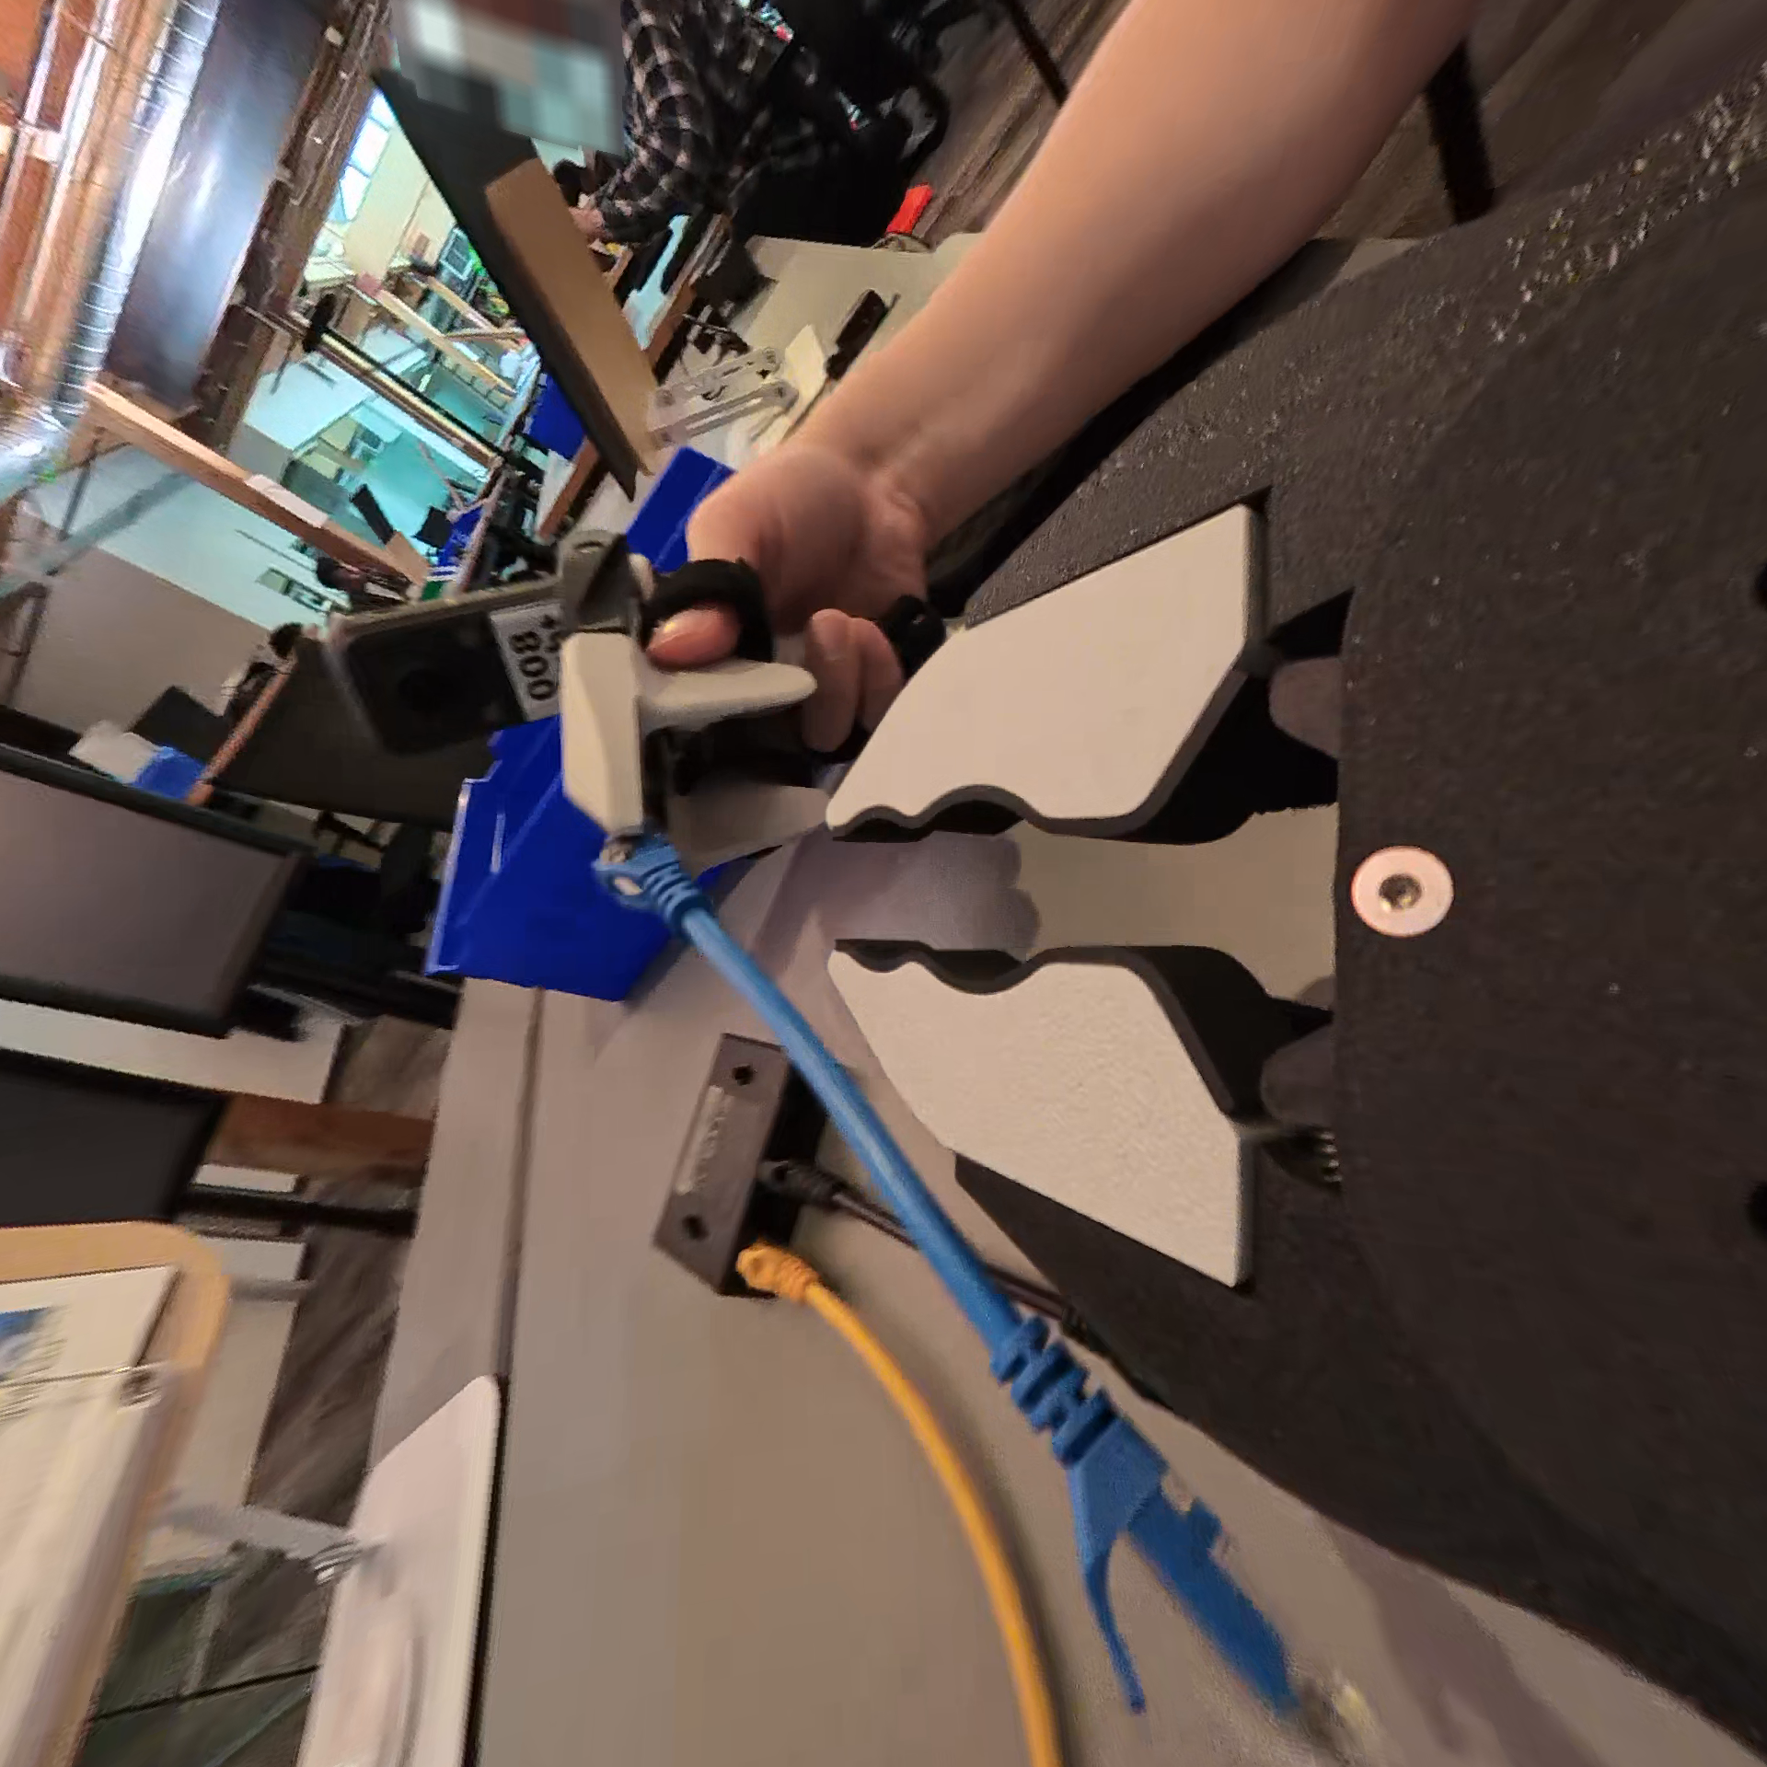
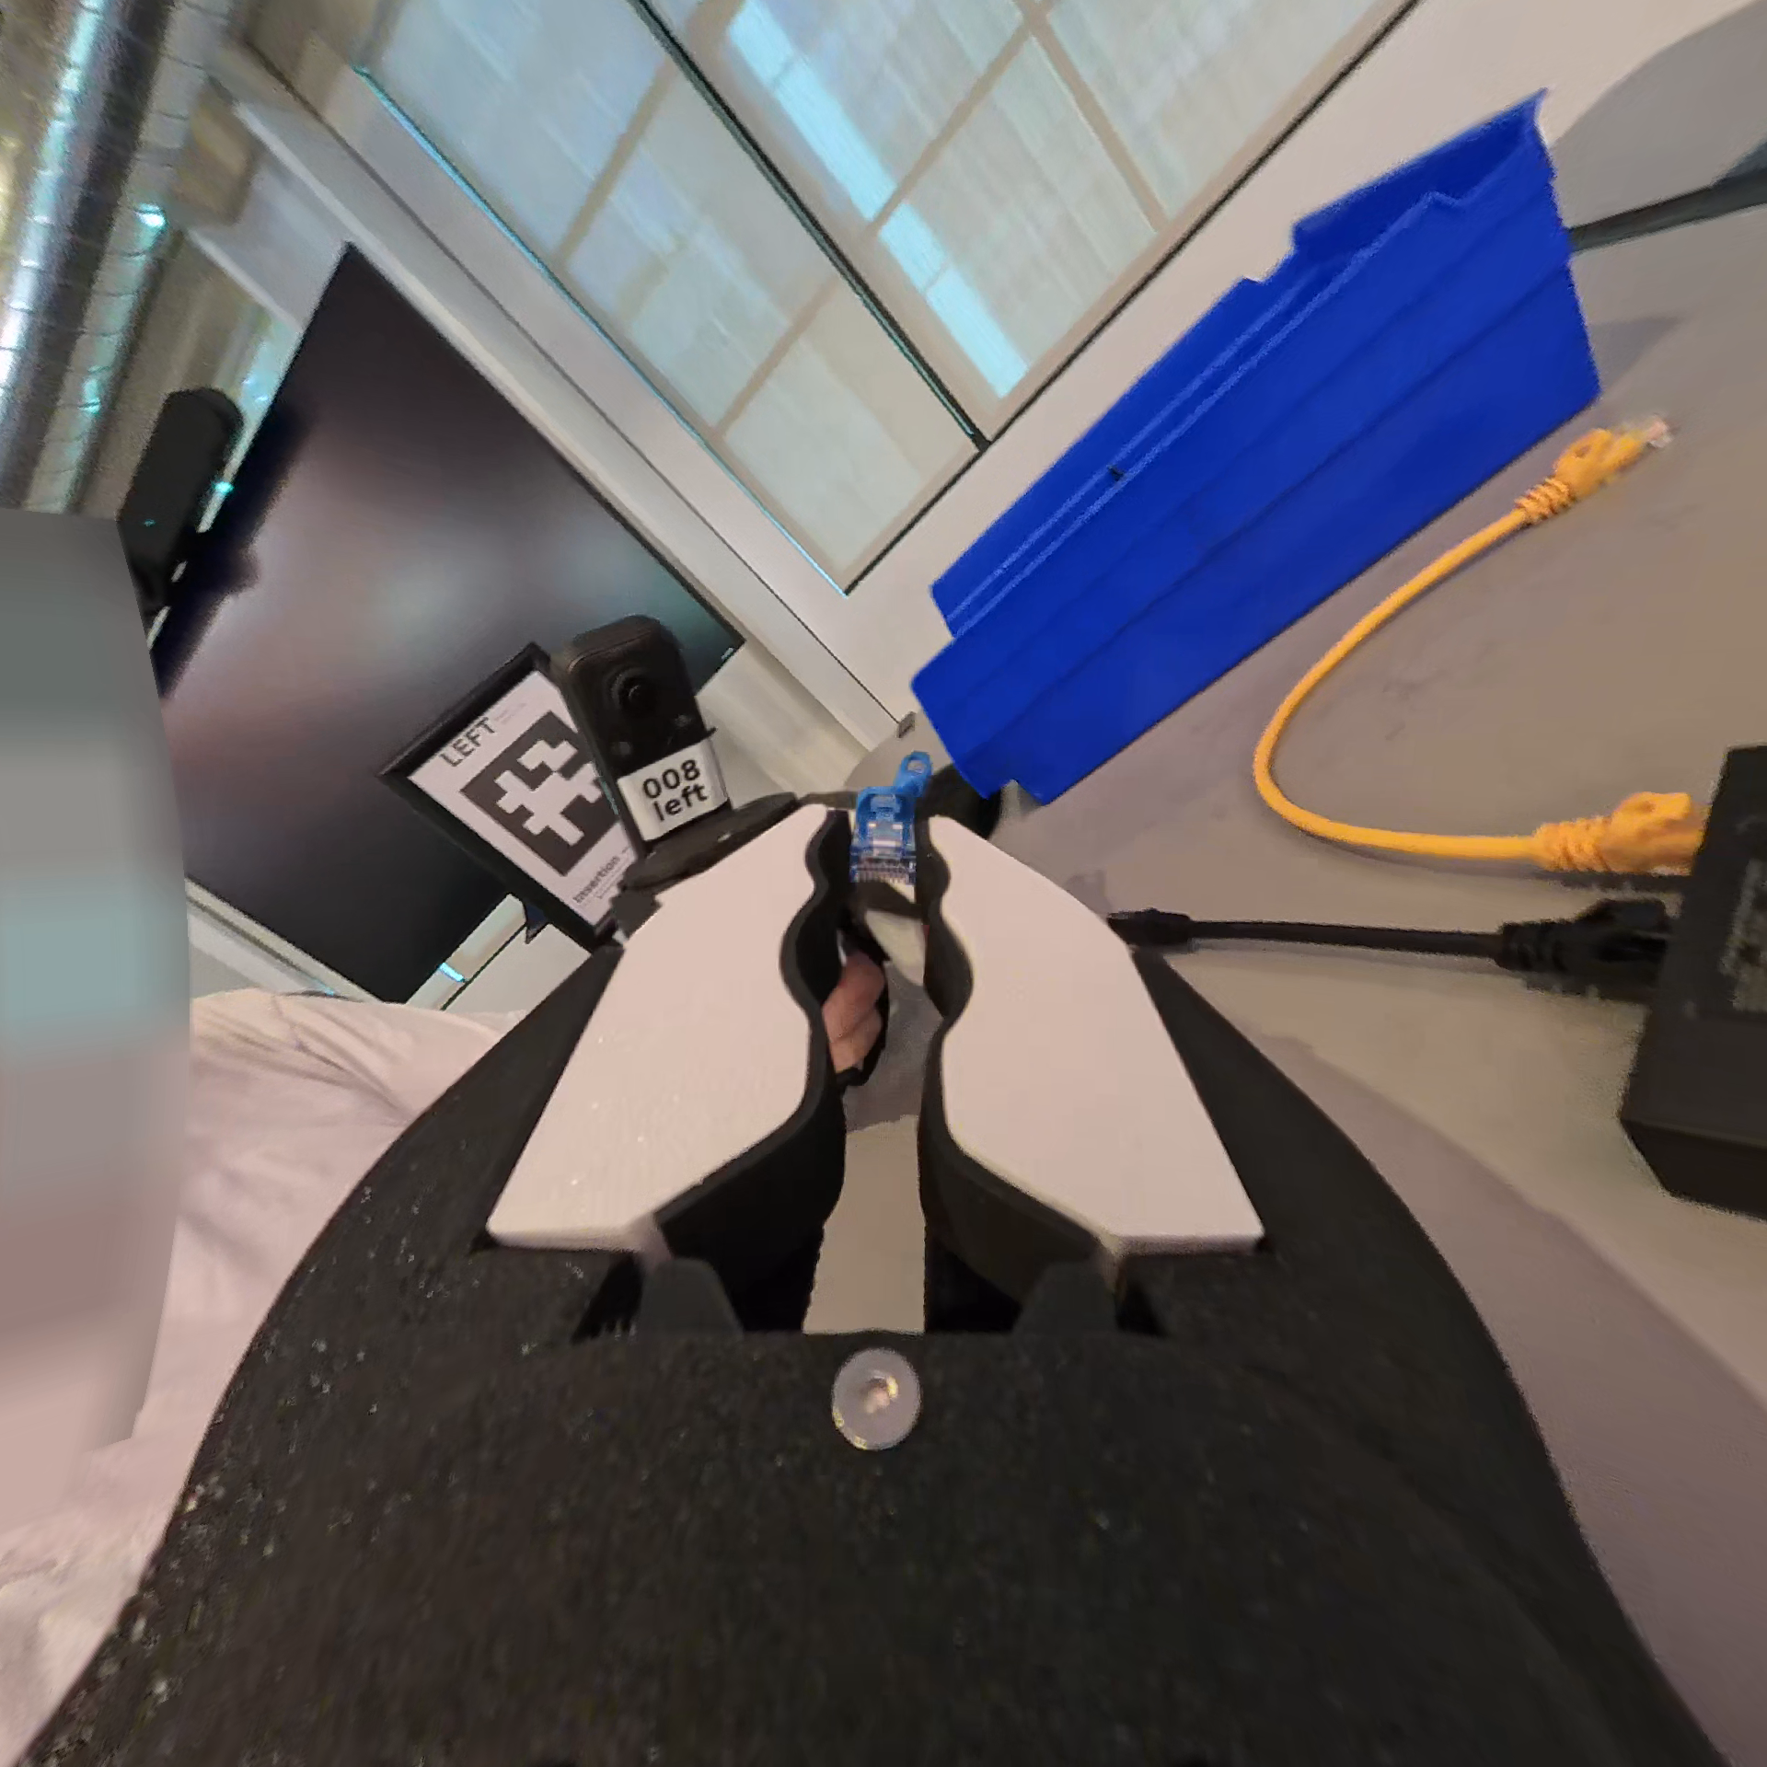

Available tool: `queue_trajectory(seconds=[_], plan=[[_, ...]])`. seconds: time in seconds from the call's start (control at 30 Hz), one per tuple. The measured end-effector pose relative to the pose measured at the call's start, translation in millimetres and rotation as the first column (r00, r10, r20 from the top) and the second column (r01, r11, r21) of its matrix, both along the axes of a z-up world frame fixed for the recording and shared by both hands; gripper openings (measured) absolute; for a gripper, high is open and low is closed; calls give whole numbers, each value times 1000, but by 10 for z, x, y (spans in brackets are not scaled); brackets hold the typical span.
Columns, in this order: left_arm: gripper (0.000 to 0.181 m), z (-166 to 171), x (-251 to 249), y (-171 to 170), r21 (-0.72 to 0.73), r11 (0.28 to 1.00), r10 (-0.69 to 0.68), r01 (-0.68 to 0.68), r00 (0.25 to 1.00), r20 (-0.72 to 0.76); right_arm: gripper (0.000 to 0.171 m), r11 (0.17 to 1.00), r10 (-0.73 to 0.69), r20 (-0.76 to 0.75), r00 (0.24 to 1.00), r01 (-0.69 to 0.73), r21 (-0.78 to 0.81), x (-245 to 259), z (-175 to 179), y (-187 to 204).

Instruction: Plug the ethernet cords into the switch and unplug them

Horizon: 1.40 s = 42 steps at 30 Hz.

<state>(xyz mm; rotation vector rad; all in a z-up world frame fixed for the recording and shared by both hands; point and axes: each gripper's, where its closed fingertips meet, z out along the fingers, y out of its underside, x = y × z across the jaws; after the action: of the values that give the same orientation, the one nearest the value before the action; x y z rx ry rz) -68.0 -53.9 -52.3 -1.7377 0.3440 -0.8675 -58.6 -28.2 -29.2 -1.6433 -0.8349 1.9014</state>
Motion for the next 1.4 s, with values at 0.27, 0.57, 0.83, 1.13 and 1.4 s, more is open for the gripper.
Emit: queue_trajectory(seconds=[0.27, 0.57, 0.83, 1.13, 1.4], plan=[[41, 447, 40, -63, 129, 991, -45, 29, 992, 121, 11, 975, 119, -191, 974, -78, 207, 68, 389, -276], [37, 701, 203, -263, 266, 949, -194, 171, 979, 63, 11, 915, 234, -213, 949, -141, 378, 79, 478, -560], [26, 741, 223, -296, 250, 945, -239, 209, 967, 92, 12, 864, 226, -185, 957, -109, 492, 94, 481, -614], [11, 709, 274, -343, 252, 928, -301, 276, 951, 68, 12, 840, 233, -149, 961, -122, 529, 98, 425, -634], [11, 758, 150, -329, 291, 929, -260, 226, 962, 80, 19, 849, 182, -116, 977, -96, 520, 52, 341, -562]])
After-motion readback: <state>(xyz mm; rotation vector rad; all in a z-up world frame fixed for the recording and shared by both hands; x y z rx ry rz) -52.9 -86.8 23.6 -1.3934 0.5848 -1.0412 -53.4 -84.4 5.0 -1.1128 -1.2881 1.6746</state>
